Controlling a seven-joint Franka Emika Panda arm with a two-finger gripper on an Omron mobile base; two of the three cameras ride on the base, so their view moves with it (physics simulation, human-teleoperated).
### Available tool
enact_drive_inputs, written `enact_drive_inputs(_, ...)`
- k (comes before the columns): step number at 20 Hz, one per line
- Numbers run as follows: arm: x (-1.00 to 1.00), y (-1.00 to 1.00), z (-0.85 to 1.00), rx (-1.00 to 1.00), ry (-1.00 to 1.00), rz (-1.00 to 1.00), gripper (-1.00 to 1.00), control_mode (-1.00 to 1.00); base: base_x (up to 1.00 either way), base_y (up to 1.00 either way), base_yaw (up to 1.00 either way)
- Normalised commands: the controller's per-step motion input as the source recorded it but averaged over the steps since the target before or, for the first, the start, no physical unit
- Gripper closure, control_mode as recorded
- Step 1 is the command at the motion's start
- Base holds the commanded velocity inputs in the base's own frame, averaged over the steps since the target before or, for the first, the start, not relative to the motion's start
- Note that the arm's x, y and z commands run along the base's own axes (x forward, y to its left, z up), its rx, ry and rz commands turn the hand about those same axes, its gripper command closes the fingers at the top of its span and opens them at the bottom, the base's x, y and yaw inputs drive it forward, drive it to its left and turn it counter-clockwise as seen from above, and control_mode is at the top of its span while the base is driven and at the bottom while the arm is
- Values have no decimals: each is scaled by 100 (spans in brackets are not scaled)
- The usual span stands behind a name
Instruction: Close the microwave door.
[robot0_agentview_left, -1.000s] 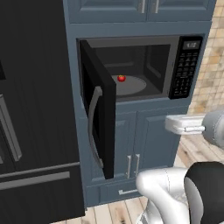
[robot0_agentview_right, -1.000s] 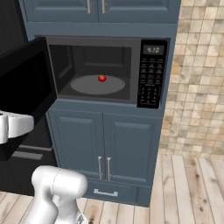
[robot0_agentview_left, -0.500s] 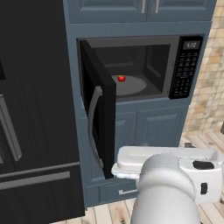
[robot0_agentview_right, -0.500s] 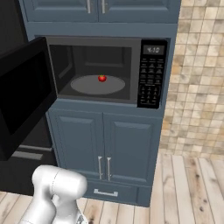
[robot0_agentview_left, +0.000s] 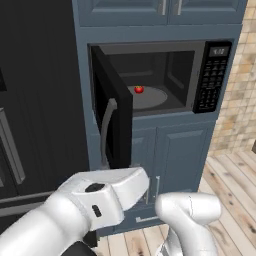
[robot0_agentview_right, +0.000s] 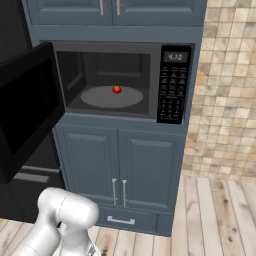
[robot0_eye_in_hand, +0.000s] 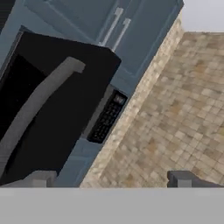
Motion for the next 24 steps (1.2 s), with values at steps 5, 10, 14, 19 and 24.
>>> enact_drive_inputs(5, 100, 89, -55, -42, 31, -3, -100, -100, 0, 0, 0)
enact_drive_inputs(10, 100, 16, -52, -50, 39, -6, -100, -100, 0, 0, 0)
enact_drive_inputs(14, 98, -9, -31, -30, 27, -8, -100, -100, 0, 0, 0)
enact_drive_inputs(19, 49, -42, 0, 13, -19, 0, -100, -100, 0, 0, 0)
enact_drive_inputs(24, 30, -33, 0, 28, -55, 1, -100, -100, 0, 0, 0)
